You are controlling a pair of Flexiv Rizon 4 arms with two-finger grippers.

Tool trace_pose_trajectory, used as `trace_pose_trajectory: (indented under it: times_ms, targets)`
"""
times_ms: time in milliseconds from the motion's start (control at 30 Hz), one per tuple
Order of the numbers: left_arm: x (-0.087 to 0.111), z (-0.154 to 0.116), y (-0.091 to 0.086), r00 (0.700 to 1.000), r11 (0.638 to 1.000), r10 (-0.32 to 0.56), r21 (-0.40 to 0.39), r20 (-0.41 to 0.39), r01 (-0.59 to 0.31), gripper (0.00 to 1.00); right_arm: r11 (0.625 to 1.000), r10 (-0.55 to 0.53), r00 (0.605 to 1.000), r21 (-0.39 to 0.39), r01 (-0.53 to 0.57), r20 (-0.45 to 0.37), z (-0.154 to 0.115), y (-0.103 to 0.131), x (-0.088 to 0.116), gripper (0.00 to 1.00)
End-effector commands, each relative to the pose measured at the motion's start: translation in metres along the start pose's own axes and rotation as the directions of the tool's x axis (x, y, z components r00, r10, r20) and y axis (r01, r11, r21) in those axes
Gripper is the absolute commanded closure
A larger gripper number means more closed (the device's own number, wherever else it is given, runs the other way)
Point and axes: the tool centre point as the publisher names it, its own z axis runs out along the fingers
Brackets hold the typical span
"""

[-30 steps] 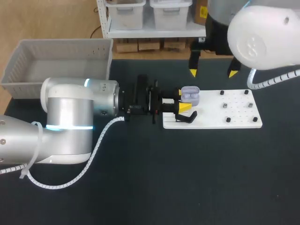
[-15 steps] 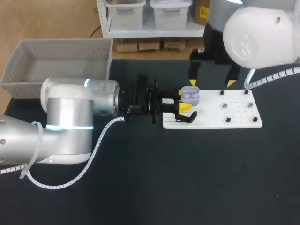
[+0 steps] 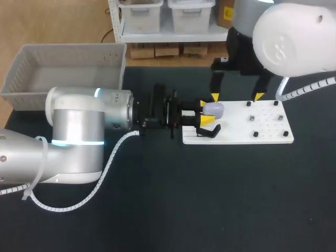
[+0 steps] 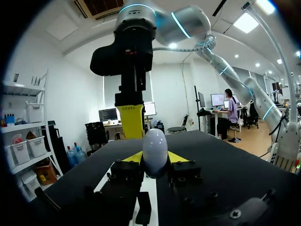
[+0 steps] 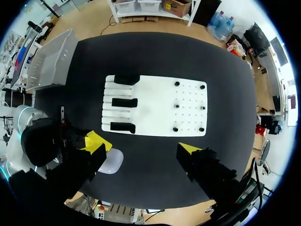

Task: Pick up each earbud case from the left stands, insert the matching earbuds, close the lid, and place the case in the box.

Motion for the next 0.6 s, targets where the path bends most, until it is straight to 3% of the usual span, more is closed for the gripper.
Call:
trace_pose_trajectory:
  times_ms: [33,233,367,467,600]
  targets:
    - [0.000,0.000,-0.002,1.000,1.000,0.003,-0.006,0.001,-0.003,1.00,1.000,0.013,0.999,0.009,-0.013,0.043,-0.004,-0.006,0.007,0.00]
    - [0.000,0.000,-0.002,1.000,1.000,0.003,-0.006,0.001,-0.003,1.00,0.998,0.061,0.979,0.021,-0.066,0.195,-0.037,-0.017,0.013,0.00]
    - [-0.001,-0.004,-0.004,0.999,1.000,-0.018,0.001,-0.032,0.018,1.00,0.998,0.053,0.960,0.018,-0.061,0.277,-0.069,-0.023,0.030,0.00]
    - [-0.010,-0.012,-0.011,0.997,0.998,-0.064,0.000,-0.052,0.064,1.00,0.998,0.058,0.946,0.005,-0.063,0.318,-0.087,-0.028,0.046,0.00]
    - [-0.027,-0.033,-0.015,0.993,0.990,-0.121,-0.067,-0.011,0.120,1.00,0.997,0.070,0.938,-0.009,-0.071,0.340,-0.096,-0.032,0.056,0.00]
